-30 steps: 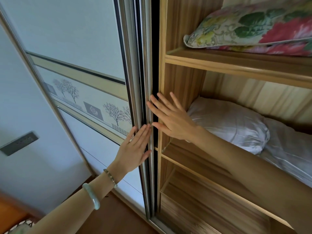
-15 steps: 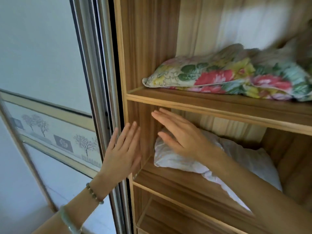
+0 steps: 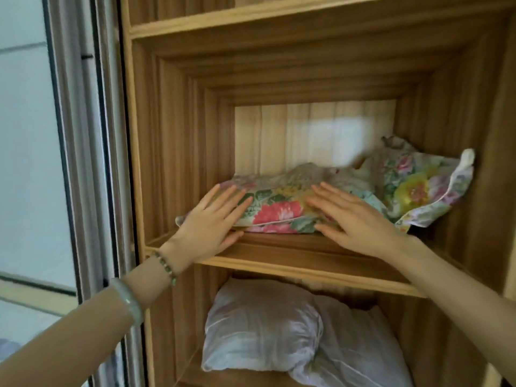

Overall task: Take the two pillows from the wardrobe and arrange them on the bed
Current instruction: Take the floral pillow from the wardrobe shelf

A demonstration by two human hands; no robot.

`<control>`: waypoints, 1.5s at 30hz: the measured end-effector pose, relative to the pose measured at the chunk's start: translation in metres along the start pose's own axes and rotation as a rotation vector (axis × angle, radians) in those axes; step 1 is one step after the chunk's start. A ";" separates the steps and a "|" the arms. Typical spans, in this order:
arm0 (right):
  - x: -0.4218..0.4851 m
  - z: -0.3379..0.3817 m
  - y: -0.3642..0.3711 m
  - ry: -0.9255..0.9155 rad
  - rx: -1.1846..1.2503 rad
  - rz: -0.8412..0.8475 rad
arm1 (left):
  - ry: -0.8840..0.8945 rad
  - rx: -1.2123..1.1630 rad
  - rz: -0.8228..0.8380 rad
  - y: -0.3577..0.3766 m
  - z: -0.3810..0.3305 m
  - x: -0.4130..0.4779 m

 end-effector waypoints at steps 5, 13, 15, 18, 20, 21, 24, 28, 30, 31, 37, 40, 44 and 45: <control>-0.006 -0.057 0.022 0.039 -0.315 0.274 | 0.076 0.029 0.149 0.051 0.013 0.038; -0.010 -0.102 0.043 0.268 -0.588 0.579 | 0.008 -0.036 0.391 0.082 0.008 0.069; -0.007 -0.095 0.048 0.289 -0.583 0.594 | -0.023 -0.059 0.383 0.086 0.004 0.074; 0.000 -0.083 0.045 0.345 -0.555 0.546 | 0.059 0.055 0.281 0.088 0.001 0.079; 0.001 -0.071 0.038 0.365 -0.548 0.508 | 0.082 0.040 0.278 0.087 0.004 0.076; 0.000 -0.064 0.033 0.361 -0.550 0.493 | 0.078 0.018 0.274 0.085 0.007 0.073; -0.007 -0.039 0.015 0.302 -0.565 0.457 | 0.101 0.029 0.188 0.070 0.010 0.056; -0.017 -0.002 -0.021 0.212 -0.592 0.386 | 0.146 0.061 0.145 0.032 0.007 0.029; -0.021 0.018 -0.039 0.180 -0.614 0.385 | 0.129 0.082 0.127 0.003 0.006 0.015; -0.024 0.028 -0.047 0.166 -0.622 0.384 | 0.127 0.082 0.104 -0.011 0.004 0.007; -0.043 0.079 -0.096 0.102 -0.619 0.321 | 0.108 0.032 -0.040 -0.078 -0.003 -0.040; -0.056 0.103 -0.114 0.071 -0.610 0.271 | 0.042 -0.106 -0.062 -0.089 -0.006 -0.059; -0.074 0.138 -0.132 0.063 -0.588 0.238 | -0.052 -0.232 -0.132 -0.103 -0.017 -0.089; -0.078 0.148 -0.137 0.051 -0.605 0.235 | -0.071 -0.276 -0.166 -0.105 -0.021 -0.096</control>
Point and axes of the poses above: each hand's wrist, its own x-axis towards the middle knuckle, its own y-axis out of the palm, z = x × y, the point moved 1 cm from there along x, towards the middle knuckle, and after that the axes turned 13 degrees about -z, right-handed, at the moved point
